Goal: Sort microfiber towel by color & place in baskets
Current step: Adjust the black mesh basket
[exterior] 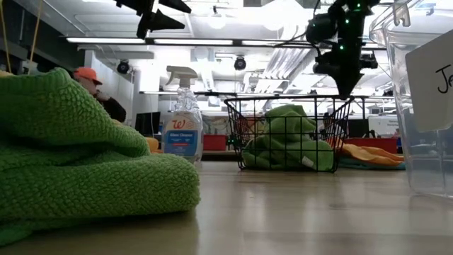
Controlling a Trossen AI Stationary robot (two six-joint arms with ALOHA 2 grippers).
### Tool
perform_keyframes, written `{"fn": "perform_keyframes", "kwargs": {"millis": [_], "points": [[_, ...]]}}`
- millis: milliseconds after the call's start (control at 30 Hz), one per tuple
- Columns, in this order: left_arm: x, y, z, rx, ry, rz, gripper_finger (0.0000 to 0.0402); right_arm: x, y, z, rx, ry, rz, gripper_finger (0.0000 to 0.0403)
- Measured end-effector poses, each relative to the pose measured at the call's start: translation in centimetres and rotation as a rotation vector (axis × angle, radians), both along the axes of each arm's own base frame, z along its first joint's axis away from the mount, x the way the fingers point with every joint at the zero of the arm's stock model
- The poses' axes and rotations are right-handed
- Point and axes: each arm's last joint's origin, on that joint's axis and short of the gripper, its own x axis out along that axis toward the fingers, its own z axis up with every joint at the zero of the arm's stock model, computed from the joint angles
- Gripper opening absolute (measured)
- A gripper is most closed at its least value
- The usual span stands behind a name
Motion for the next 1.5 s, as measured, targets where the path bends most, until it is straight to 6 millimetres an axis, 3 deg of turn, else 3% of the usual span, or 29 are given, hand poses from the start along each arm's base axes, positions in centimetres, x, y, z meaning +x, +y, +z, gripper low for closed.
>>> {"fn": "perform_keyframes", "kwargs": {"millis": [267, 467, 933, 1300, 1500], "points": [[0.0, 0.0, 0.0, -0.022, -0.011, 0.004, 0.0201, 1.0, -2.5, -2.9, 0.142, -0.023, -0.002, 0.0001], [0.0, 0.0, 0.0, -0.022, -0.011, 0.004, 0.0201, 2.2, -3.1, -4.5, 0.219, -0.062, 0.04, 0.0001], [-0.1, 0.1, 0.0, 0.01, 0.003, 0.04, 0.0201, 2.5, -3.0, -4.6, 0.287, -0.148, 0.043, 0.0], [-0.1, 0.1, 0.0, 0.026, 0.011, 0.039, 0.0201, 4.1, -4.2, -4.0, 0.219, -0.386, 0.042, 0.0], [-0.1, 0.1, -0.1, -0.007, 0.007, 0.026, 0.0201, 3.7, -3.9, -3.6, 0.189, -0.349, 0.074, 0.0]]}}
